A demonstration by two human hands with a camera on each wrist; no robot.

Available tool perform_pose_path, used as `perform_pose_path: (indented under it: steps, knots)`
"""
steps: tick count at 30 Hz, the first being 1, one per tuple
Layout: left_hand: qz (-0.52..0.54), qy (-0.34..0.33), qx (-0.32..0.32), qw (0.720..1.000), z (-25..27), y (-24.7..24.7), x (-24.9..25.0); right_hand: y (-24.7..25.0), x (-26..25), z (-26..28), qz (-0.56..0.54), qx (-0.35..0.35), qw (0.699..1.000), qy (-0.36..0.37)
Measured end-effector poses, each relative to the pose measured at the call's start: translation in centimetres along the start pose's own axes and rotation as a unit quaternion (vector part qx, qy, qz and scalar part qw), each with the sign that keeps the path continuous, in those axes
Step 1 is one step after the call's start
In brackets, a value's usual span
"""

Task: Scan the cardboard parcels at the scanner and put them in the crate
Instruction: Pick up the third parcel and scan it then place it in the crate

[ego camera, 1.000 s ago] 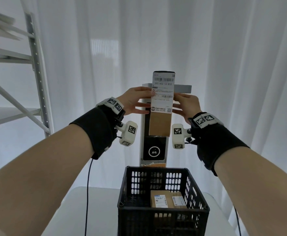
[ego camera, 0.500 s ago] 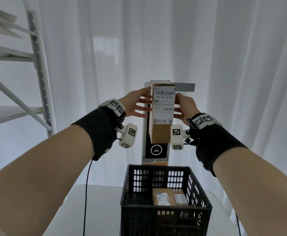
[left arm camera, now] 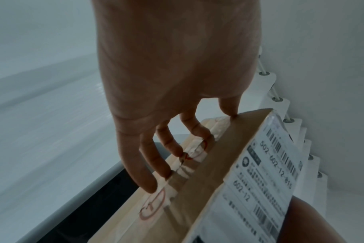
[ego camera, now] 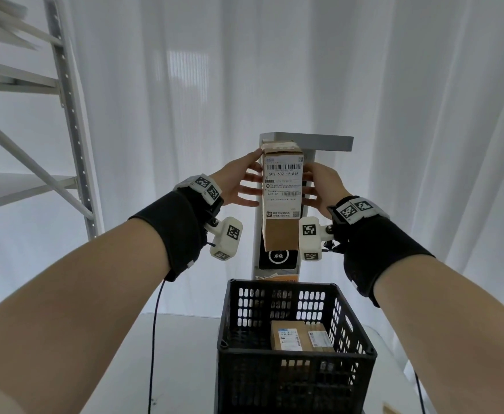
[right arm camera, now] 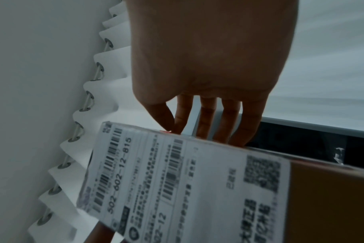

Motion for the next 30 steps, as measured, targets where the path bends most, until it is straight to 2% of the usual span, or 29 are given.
perform_pose_path:
  steps: [8,18,26,30]
  knots:
    - [0.012,0.003,0.018,1.0,-0.6,0.1,-1.4,0.5,1.5,0.4,-0.005,0.001,1.0,-0.004]
    - [0.033,0.01,0.002,0.999,-0.2,-0.2,-4.9,0.5,4.7,1.5,-0.01,0.02,0.999,-0.048]
    - [0.05,0.061,-0.008,0.997,0.1,0.5,-11.0,0.2,10.7,2.4,-0.015,0.039,0.993,-0.107]
    - [0.055,0.107,-0.013,0.993,-0.9,-0.2,-15.7,0.9,15.2,2.2,-0.007,0.061,0.987,-0.15]
Point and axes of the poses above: each hand's wrist, its own z-axis away from the middle knuckle, its own y-axis out of the back of the hand, x = y × z, the point moved 8 cm from there along -z, towards the middle knuckle, and after that the axes turned 8 degrees about -z, right-handed, at the moved point
